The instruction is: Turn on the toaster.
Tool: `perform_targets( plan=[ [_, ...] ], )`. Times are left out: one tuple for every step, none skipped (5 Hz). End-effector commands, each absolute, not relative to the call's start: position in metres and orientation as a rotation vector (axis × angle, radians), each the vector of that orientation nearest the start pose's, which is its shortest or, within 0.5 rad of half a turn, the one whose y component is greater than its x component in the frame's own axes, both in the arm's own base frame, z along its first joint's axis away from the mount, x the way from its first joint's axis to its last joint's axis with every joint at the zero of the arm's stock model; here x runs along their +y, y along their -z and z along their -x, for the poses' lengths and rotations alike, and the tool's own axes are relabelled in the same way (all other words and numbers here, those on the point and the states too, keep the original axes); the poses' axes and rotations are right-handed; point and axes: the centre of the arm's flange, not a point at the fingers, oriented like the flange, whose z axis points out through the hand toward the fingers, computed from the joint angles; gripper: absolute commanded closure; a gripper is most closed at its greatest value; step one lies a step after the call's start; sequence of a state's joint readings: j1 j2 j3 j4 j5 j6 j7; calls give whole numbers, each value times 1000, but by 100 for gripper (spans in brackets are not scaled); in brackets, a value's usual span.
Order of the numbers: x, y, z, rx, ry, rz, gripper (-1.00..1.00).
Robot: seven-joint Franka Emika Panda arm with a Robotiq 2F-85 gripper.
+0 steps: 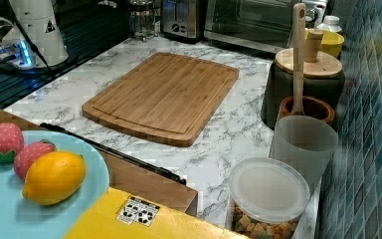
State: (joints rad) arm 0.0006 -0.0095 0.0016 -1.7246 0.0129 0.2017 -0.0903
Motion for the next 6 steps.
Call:
perform_targets(
  plan=[
    [2,-579,-566,1034,88,2930,100],
    [13,-568,-570,964,118,2989,100],
    [44,-562,-560,797,68,3025,100],
    [78,-547,-550,669,37,3056,100],
    [103,-538,-536,578,19,3055,100],
    [127,-512,-523,499,-51,3091,100]
  ],
)
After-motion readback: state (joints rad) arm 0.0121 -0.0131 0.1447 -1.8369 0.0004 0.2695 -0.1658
